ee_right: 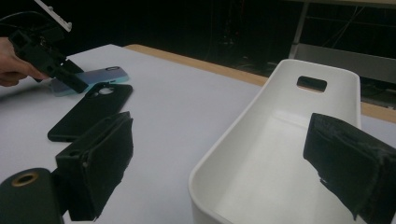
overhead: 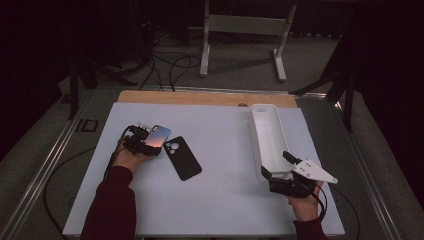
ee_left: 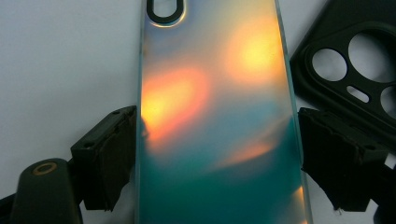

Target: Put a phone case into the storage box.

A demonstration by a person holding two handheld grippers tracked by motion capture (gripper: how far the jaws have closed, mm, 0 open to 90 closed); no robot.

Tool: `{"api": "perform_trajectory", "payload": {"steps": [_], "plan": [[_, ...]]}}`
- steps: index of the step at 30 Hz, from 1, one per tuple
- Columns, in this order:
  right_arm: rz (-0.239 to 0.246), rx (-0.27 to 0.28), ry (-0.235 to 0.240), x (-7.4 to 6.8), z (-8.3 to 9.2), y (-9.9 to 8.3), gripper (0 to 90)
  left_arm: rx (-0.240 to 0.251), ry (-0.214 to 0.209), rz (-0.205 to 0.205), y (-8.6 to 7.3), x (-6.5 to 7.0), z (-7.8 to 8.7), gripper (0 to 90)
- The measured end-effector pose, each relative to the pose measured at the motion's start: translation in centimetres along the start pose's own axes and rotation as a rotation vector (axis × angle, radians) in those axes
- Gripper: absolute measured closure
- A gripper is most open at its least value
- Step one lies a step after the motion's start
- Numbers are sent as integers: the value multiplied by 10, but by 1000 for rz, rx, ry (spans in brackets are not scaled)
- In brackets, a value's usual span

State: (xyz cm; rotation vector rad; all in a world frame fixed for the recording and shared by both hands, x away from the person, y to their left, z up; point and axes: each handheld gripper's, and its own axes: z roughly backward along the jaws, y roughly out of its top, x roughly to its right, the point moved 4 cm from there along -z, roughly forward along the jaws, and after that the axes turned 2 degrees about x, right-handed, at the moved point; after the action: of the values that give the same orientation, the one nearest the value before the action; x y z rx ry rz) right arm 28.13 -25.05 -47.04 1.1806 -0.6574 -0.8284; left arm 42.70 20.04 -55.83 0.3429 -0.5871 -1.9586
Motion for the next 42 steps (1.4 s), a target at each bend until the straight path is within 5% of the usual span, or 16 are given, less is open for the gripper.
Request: {"api": "perform_trajectory", "payload": {"steps": [16,23,42], "plan": [[-27,1,13,3,-2,3,81,61,58,-15,4,0,14,167],[-23,-14,18,7,-7,4,81,121,38,-17,8,2,31,167],[-30,-19,68,14,-14,22,80,277,14,-121,17,31,69,166]]}}
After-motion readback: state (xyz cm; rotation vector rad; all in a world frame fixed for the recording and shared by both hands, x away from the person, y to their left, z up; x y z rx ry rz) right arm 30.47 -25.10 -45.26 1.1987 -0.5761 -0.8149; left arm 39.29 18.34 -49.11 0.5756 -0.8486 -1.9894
